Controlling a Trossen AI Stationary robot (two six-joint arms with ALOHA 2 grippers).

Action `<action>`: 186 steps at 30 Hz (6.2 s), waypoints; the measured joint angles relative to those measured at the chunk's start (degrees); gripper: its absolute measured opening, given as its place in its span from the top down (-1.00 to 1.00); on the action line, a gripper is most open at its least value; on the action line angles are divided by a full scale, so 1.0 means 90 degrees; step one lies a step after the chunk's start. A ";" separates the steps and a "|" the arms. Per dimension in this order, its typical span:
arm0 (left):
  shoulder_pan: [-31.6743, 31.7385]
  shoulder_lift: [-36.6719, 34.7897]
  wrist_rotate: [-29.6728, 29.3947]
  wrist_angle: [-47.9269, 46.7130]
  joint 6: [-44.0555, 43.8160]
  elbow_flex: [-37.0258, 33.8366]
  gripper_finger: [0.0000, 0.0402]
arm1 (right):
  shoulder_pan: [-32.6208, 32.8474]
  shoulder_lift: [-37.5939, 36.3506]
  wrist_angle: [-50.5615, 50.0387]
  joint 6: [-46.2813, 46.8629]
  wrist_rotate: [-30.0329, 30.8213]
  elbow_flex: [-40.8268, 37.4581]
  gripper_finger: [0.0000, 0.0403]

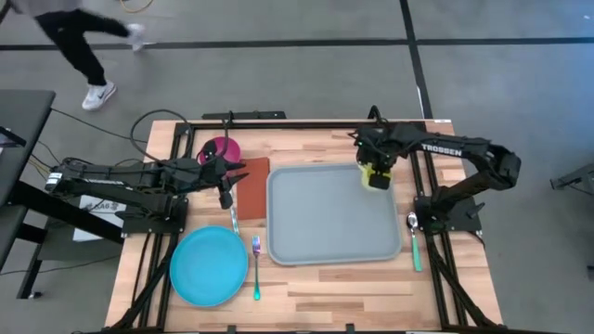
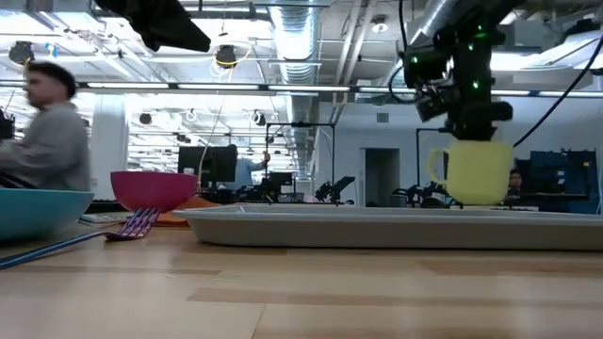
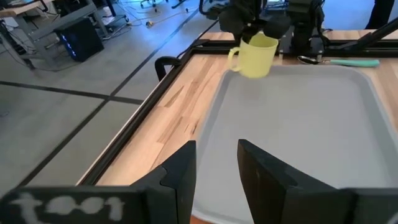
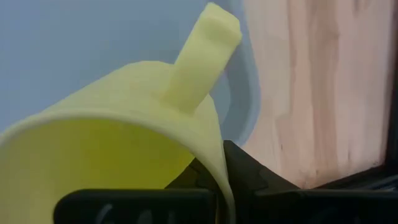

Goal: Set up tray
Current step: Put the yellow mug on the top right of the gray serving tray, then put the blue plate on the gray serving tray to the bottom left of the yellow mug, then put the pink bowl on the blue plate to the bottom left of the yellow mug

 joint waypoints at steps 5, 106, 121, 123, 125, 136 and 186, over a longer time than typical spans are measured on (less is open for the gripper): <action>0.0001 0.0002 -0.0005 -0.0036 -0.0079 0.0000 0.46 | -0.0006 0.0000 0.0354 -0.0627 0.0257 -0.0396 0.97; -0.1194 0.3284 0.2605 -0.3223 -0.1698 -0.0665 0.46 | 0.2468 0.0000 0.1440 0.0441 0.0491 0.1872 -0.04; -0.1290 0.3831 0.3171 -0.4178 -0.1553 0.0484 0.99 | 0.2468 0.0000 0.1434 0.0776 0.0488 0.1869 -0.04; -0.1331 0.3836 0.2962 -0.4530 -0.1372 0.0973 0.99 | 0.2468 0.0000 0.1432 0.0773 0.0488 0.1869 -0.04; -0.1345 0.3837 0.2704 -0.4731 -0.1144 0.1495 1.00 | 0.2468 0.0000 0.1426 0.0771 0.0488 0.1869 -0.04; -0.0601 0.3971 0.1402 -0.4288 -0.0130 0.3315 1.00 | 0.2468 0.0000 0.1251 0.0769 0.0488 0.1869 -0.04; 0.0950 0.7651 0.1112 -0.5124 0.0839 0.6597 0.43 | 0.2514 0.0002 -0.0169 0.1915 0.0333 0.1862 -0.04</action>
